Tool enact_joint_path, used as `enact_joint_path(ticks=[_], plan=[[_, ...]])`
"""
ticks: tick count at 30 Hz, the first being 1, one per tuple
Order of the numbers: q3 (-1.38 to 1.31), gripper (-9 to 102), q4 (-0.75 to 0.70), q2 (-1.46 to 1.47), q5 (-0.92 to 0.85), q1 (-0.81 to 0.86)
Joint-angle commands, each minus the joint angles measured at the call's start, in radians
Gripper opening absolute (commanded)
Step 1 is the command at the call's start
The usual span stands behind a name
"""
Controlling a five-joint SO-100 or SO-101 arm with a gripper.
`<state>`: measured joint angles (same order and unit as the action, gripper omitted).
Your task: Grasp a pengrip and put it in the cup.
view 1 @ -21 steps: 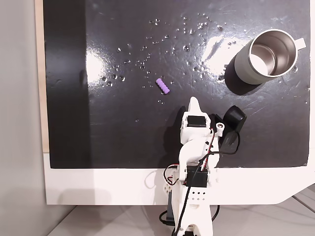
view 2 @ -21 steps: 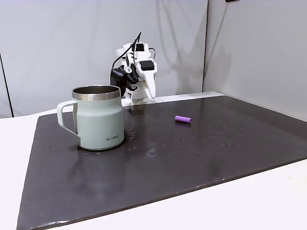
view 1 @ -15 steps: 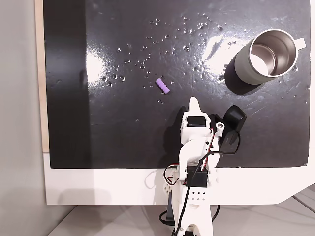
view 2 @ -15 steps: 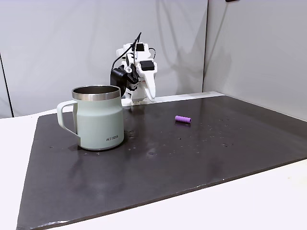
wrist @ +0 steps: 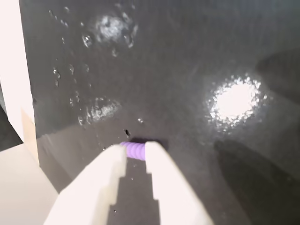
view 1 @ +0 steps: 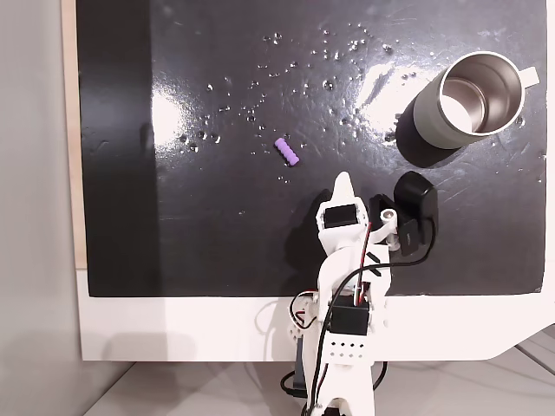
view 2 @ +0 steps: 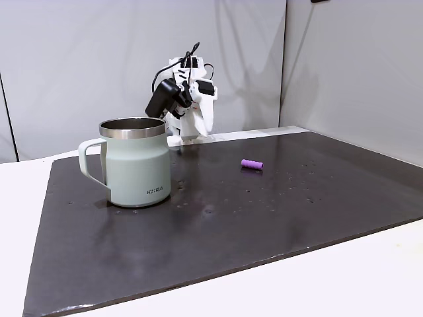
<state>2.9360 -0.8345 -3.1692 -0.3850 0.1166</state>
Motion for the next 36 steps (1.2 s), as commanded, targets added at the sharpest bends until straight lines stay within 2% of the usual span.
enact_joint_path(ticks=[1, 7, 15, 21, 26, 32, 36], plan=[[-0.175, 0, -0.066, 0.038, -0.091, -0.035], [-0.476, 0, -0.183, 0.333, -0.245, -0.120], [-0.788, 0, -0.190, 0.703, -0.453, -0.112], [-0.937, 0, -0.170, 0.933, -0.575, -0.107], [-1.048, 0, -0.184, 1.111, -0.752, -0.107], [-1.262, 0, -0.267, 1.318, -0.917, -0.091], [-1.416, 0, -0.371, 1.440, -1.025, -0.087]])
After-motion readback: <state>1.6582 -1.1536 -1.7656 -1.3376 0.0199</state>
